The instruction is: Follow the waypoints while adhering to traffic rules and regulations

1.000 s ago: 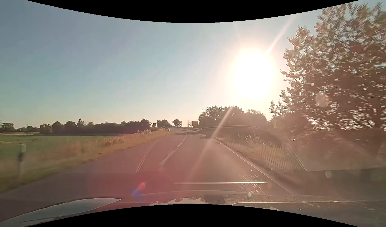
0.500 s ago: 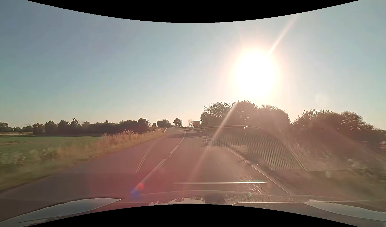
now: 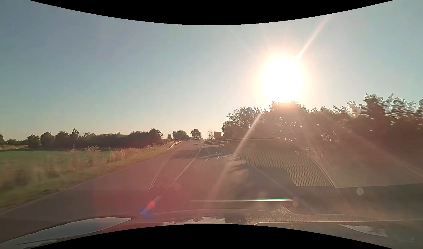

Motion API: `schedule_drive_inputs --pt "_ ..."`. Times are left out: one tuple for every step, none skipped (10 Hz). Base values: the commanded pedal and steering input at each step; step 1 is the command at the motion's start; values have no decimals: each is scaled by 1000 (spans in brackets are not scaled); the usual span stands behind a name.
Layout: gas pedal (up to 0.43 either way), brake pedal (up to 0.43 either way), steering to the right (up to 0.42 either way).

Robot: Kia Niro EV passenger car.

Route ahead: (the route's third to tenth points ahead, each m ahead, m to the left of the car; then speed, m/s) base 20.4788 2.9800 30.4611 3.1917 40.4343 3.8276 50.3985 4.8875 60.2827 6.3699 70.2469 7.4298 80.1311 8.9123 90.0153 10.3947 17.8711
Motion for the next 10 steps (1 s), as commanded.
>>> schedule_drive_inputs --pt "130 0 -6" --pt "130 0 -7" --pt "118 0 -6" --pt "118 0 -6" --pt "118 0 -7" --pt "118 0 -6" --pt "118 0 -6" --pt "118 0 -6" --pt "118 0 -6" --pt "118 0 -7"
